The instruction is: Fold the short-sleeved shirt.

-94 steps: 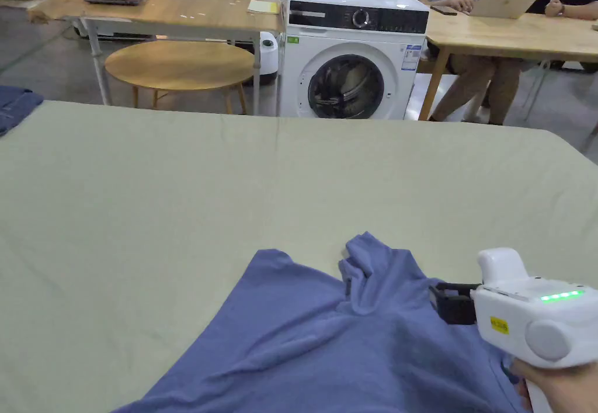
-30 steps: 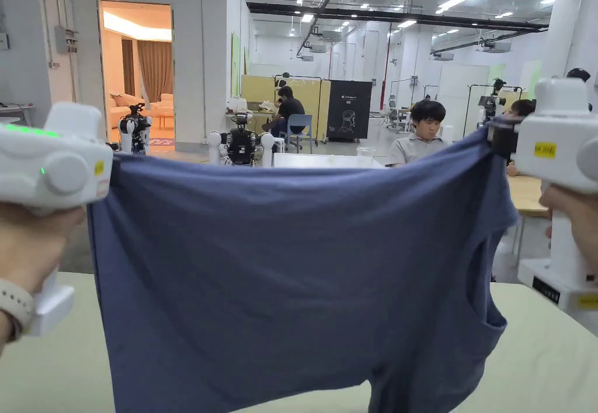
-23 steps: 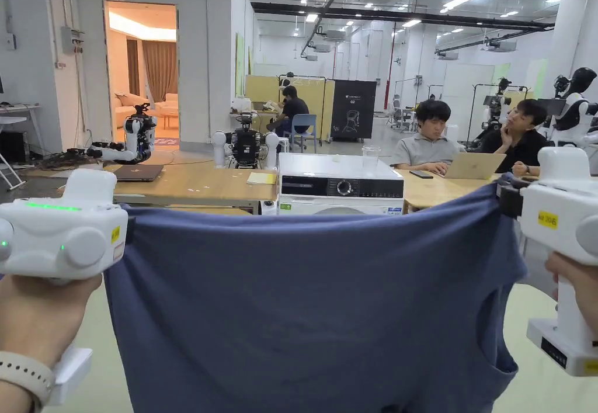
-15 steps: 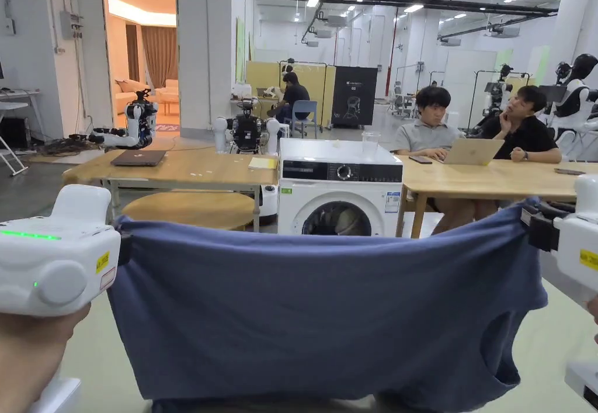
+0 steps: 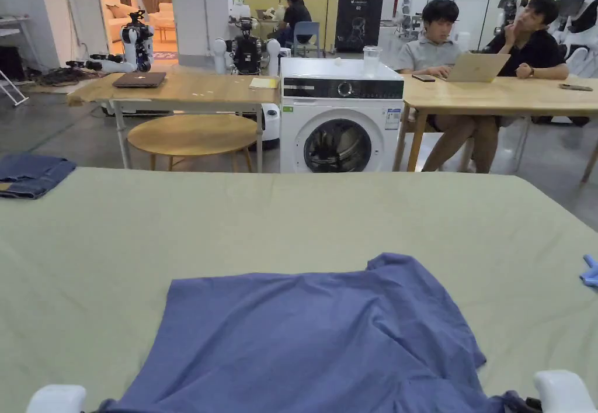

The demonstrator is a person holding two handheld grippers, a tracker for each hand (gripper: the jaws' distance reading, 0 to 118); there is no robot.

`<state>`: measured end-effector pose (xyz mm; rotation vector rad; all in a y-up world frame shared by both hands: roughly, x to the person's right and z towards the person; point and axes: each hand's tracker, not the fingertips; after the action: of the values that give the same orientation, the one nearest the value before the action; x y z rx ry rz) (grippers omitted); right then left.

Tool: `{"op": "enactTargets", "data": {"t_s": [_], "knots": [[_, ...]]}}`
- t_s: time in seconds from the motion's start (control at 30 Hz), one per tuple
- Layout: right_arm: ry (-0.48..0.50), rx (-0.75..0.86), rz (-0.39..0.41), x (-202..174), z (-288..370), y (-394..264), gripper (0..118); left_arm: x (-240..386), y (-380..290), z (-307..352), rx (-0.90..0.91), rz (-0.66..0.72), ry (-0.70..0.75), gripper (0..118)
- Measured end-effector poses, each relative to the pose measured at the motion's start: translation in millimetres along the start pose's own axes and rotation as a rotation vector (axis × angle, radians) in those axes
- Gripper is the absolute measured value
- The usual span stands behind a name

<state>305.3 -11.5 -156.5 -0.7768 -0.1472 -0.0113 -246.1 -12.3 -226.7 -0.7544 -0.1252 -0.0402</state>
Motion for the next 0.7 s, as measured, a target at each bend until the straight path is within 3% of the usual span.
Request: {"op": "enactTargets", "data": {"t_s": [0.07,0.17,0.2,0.27,0.3,0.33,0.53,0.57,0.6,0.63,0.67,0.7], "knots": [[0.004,-0.032,-0.063,-0.1,-4.3,-21.7,2,-1.3,-20.7,-2.7,-0.005,-0.004,0.007,0],[0.002,0.007,-0.128,4.9,7.0,-29.7,9,-0.3,-24.5,5.3,0.030,-0.031,0.012,16],[0.026,0.032,-0.152,5.3,14.8,-27.4,9,5.1,-22.7,14.8,0.047,-0.043,0.034,16],[0.081,0.087,-0.174,-3.2,28.0,-20.4,67,15.0,-14.7,27.9,0.103,-0.066,0.041,72],[0.096,0.134,-0.173,-10.4,38.6,-17.8,95,22.1,-10.0,33.5,0.135,-0.081,0.028,92],[0.088,0.195,-0.135,-19.1,49.0,-14.1,109,34.0,-6.5,43.9,0.180,-0.094,0.019,99],[0.112,0.360,-0.081,-81.3,68.6,-7.0,109,81.1,-3.9,56.6,0.316,-0.141,-0.015,99],[0.115,0.361,-0.069,-88.0,67.5,-8.8,108,85.3,-5.7,55.2,0.315,-0.142,-0.019,99],[0.128,0.367,-0.056,-94.5,68.6,-10.0,99,90.3,-8.9,54.4,0.310,-0.146,-0.021,96],[0.118,0.380,-0.050,-101.1,70.6,-11.5,61,93.5,-12.1,54.1,0.308,-0.151,-0.019,71],[0.090,0.395,-0.039,-107.6,71.9,-12.0,18,95.1,-14.4,53.8,0.301,-0.154,-0.019,37],[0.049,0.395,-0.028,-110.4,69.5,-13.0,0,96.3,-17.1,51.9,0.286,-0.161,-0.014,5]]}}
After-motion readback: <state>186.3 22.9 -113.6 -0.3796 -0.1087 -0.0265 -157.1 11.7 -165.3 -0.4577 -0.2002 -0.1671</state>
